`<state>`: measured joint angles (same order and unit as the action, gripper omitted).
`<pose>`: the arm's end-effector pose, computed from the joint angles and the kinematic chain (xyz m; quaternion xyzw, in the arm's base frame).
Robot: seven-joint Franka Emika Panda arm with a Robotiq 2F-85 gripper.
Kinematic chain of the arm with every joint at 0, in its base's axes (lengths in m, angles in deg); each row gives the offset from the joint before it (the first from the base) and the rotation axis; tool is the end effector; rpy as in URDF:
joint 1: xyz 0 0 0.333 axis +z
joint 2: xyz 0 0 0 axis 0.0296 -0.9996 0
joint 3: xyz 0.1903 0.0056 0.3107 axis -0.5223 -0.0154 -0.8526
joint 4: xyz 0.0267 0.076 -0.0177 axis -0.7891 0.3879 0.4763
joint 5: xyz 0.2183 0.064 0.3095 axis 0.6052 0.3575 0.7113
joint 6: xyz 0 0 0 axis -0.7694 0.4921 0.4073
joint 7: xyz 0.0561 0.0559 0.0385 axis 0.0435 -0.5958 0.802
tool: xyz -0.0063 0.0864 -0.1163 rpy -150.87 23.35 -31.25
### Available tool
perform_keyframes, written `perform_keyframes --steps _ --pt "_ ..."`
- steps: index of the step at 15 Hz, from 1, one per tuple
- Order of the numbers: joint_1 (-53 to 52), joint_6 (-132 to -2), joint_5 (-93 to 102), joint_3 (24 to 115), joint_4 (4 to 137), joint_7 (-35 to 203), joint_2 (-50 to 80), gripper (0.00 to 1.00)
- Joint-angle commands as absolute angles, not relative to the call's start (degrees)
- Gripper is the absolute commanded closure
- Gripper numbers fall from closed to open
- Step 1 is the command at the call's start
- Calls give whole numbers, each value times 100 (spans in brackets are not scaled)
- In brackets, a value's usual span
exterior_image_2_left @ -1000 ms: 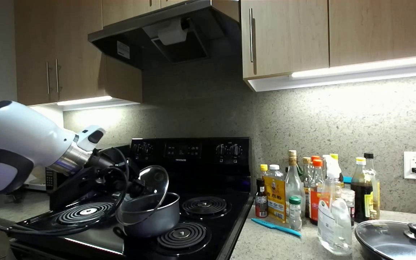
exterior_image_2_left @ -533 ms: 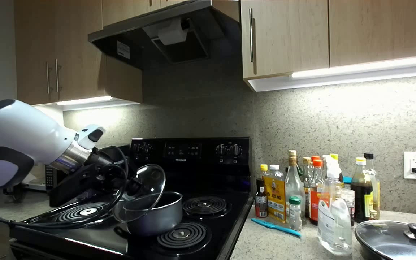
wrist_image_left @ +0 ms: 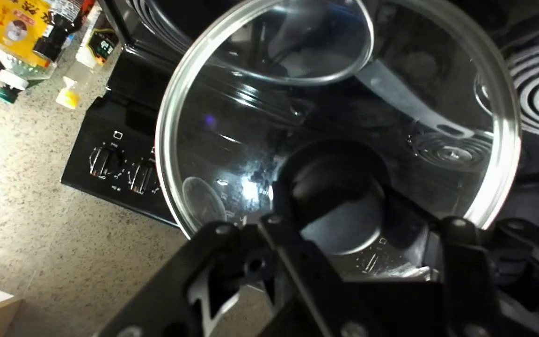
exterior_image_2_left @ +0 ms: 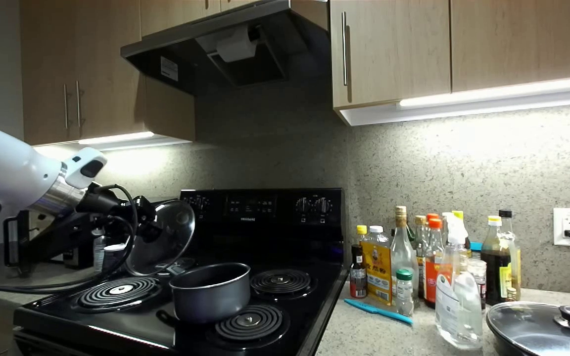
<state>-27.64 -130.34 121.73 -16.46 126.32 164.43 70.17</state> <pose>0.2854 0.2445 0.4101 0.8452 0.1574 0.4981 0.1130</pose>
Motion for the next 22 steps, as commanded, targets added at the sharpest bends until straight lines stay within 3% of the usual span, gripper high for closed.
perform_keyframes --steps 1,2,8,9,11,15,16,17,22 --pt "-2925 -13100 12716 -1312 12131 16995 7166 77" --pt "-2841 -13034 12363 -1562 12432 16461 7130 52" --pt "-2920 -13032 12428 -1394 12247 16580 7130 52" --pt "-2972 -13029 12375 -1332 12188 16645 7007 77" --pt "-2827 -13210 10962 -1170 12389 15493 6389 77" --pt "-3071 -13029 11322 -962 12133 16012 6209 77" --pt "-2837 -13304 10284 -792 12345 14981 5871 77" --pt "-3131 -13070 11078 -801 12063 15748 6184 77" --pt "-3304 -13104 11013 -473 11760 15691 5378 77"
